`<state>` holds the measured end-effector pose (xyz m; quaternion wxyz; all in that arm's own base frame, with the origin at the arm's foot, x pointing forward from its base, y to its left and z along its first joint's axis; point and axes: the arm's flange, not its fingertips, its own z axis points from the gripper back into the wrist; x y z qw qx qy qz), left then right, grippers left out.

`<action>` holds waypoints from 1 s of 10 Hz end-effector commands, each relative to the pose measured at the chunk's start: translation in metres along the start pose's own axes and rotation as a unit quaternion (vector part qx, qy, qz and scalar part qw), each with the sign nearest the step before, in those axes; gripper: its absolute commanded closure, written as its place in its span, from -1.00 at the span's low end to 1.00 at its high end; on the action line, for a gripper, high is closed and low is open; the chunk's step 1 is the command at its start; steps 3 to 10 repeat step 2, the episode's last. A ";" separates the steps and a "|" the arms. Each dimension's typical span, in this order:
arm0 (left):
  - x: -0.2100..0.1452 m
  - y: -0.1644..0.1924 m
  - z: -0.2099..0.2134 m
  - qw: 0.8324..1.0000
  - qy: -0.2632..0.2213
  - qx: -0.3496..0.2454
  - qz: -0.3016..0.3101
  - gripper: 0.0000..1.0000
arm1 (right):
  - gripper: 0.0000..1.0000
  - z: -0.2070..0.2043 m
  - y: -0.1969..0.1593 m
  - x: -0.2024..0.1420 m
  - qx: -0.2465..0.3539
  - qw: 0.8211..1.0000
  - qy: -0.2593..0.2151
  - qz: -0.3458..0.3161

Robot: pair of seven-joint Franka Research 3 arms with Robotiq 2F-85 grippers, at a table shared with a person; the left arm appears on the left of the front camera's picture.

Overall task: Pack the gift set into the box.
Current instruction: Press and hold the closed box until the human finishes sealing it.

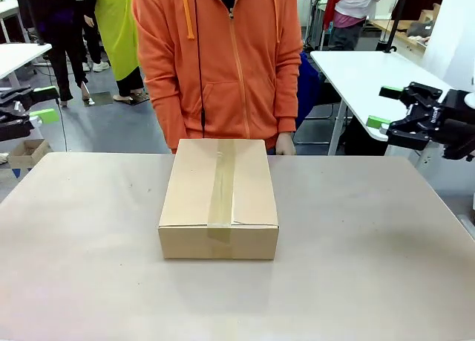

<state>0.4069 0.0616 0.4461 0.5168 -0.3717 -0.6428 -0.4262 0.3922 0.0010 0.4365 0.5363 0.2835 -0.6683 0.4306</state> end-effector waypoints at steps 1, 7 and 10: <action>0.012 -0.001 -0.003 1.000 0.003 -0.014 -0.007 -1.00 | -1.00 -0.002 -0.001 0.006 0.017 1.000 0.001 -0.005; 0.012 -0.001 -0.003 1.000 0.003 -0.014 -0.007 -1.00 | -1.00 -0.002 -0.001 0.006 0.017 1.000 0.001 -0.005; 0.012 -0.001 -0.003 1.000 0.003 -0.014 -0.007 -1.00 | -1.00 -0.002 -0.001 0.006 0.017 1.000 0.001 -0.005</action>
